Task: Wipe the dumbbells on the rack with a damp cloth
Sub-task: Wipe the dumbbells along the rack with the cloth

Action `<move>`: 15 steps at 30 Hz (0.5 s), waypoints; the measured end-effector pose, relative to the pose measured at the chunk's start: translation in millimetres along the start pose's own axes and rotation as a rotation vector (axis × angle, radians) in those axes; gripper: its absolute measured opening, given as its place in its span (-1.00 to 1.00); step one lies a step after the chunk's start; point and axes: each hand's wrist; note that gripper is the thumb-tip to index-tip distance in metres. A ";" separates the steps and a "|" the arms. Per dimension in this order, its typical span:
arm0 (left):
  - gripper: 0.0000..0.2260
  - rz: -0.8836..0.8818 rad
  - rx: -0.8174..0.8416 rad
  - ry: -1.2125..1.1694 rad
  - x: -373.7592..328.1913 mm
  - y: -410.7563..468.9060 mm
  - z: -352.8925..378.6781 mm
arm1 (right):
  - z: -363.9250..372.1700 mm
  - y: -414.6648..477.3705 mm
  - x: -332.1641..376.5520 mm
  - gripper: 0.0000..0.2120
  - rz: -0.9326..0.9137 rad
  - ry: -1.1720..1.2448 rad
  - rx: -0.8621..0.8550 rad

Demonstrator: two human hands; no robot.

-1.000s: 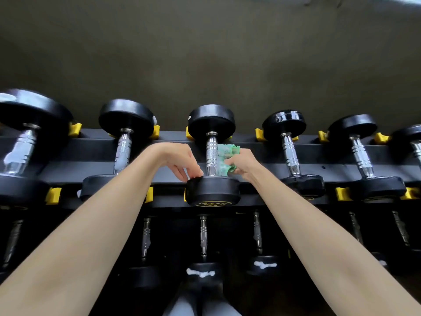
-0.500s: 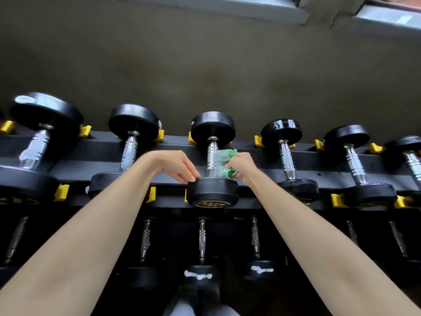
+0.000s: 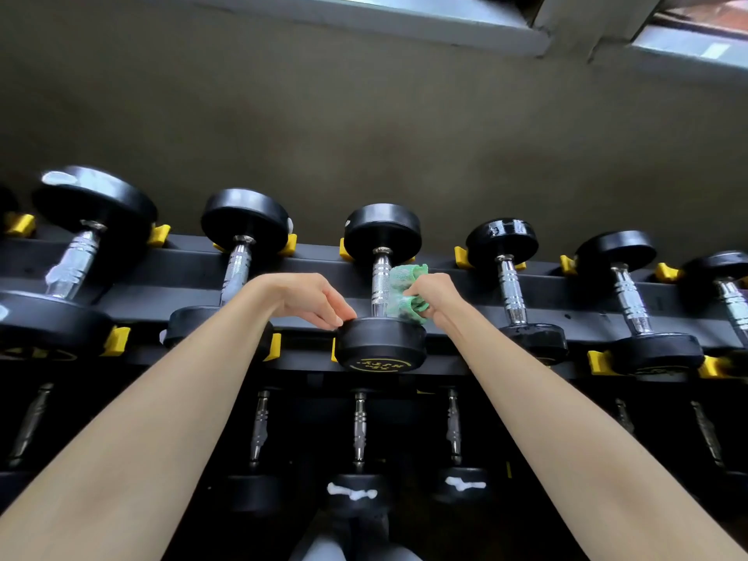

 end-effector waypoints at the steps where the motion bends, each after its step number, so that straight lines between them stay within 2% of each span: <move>1: -0.73 0.000 0.002 -0.001 0.3 0.7 -0.5 | -1.2 -0.9 -0.2 -0.70 0.003 0.030 0.007; 7: -0.73 -0.001 0.004 -0.020 0.6 1.1 -0.7 | -3.8 -17.9 2.0 -0.66 0.020 0.190 0.072; 12: -0.72 0.001 0.012 -0.076 3.6 -2.0 -1.0 | 3.4 -36.8 10.2 -0.65 -0.002 0.427 0.266; 15: -0.69 -0.005 0.012 -0.117 9.4 -4.2 -1.8 | 1.7 -38.2 12.1 -0.65 -0.010 0.535 0.315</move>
Point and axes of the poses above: each hand's wrist, its own y-axis towards the middle knuckle, its own z-axis out of the palm, x = y × z, and after that the axes turned 15 degrees about -y, right-handed
